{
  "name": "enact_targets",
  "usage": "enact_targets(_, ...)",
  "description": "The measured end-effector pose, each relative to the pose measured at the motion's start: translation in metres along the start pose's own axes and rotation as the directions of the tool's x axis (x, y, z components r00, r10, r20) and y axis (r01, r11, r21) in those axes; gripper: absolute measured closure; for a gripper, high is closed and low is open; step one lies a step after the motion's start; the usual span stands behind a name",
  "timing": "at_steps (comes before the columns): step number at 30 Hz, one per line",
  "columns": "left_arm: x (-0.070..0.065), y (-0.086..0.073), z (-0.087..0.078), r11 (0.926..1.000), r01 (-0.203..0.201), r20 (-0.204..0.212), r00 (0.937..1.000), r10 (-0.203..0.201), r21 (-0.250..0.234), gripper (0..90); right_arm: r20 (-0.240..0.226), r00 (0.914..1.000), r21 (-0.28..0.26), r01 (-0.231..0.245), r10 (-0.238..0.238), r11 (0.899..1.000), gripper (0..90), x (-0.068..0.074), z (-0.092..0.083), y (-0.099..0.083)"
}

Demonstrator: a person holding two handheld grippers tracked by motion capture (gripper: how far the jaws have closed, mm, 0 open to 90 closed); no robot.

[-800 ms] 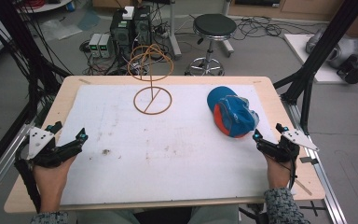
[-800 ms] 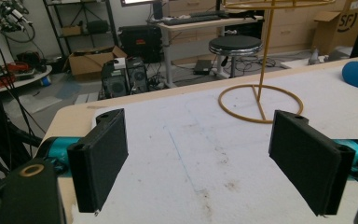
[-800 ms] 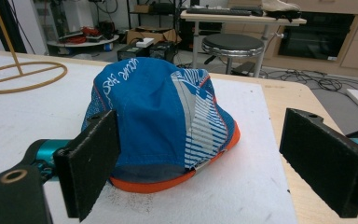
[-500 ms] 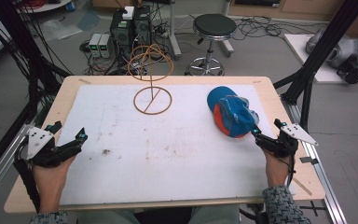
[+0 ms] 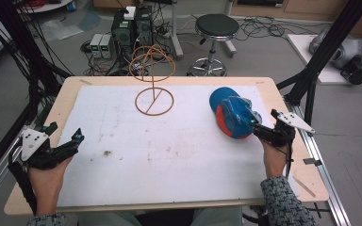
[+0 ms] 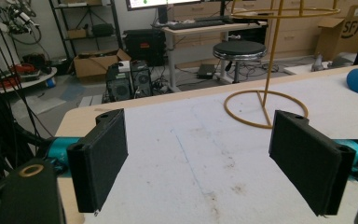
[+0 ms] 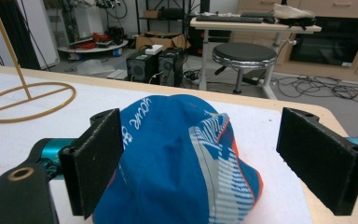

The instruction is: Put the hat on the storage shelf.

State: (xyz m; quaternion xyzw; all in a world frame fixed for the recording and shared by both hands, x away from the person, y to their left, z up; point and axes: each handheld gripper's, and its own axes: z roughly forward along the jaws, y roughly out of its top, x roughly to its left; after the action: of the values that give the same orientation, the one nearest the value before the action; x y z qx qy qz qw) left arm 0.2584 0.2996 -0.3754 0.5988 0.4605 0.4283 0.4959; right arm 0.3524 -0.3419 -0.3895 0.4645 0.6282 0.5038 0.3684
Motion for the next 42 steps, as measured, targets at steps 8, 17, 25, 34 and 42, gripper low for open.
enact_targets(8, 0.002, 0.001, -0.001, 1.0000, 0.003, 0.002, 1.0000, -0.003, -0.005, 19.5, -0.017, 0.9996, 0.017, 0.024, -0.024, 1.000, 15.0, 0.006, 0.020, 0.008)
enact_targets(17, 0.002, 0.001, -0.001, 1.0000, 0.005, 0.009, 0.9999, -0.005, -0.003, 19.5, -0.021, 0.9960, 0.093, 0.089, -0.087, 0.992, 30.1, 0.008, 0.046, 0.000)
enact_targets(25, 0.001, 0.000, 0.001, 1.0000, 0.002, 0.015, 0.9999, -0.002, -0.001, 19.5, -0.002, 0.9951, 0.153, 0.098, -0.099, 0.983, 39.4, 0.005, 0.055, -0.004)
enact_targets(34, 0.003, 0.002, -0.002, 0.9999, 0.010, 0.003, 0.9999, -0.010, -0.010, 19.5, 0.012, 0.9904, 0.195, 0.133, -0.138, 0.972, 55.2, 0.005, 0.059, -0.006)
enact_targets(42, 0.003, 0.002, -0.001, 0.9999, 0.007, 0.006, 1.0000, -0.007, -0.008, 19.5, 0.006, 0.9859, 0.224, 0.161, -0.167, 0.961, 72.8, 0.006, 0.062, -0.001)
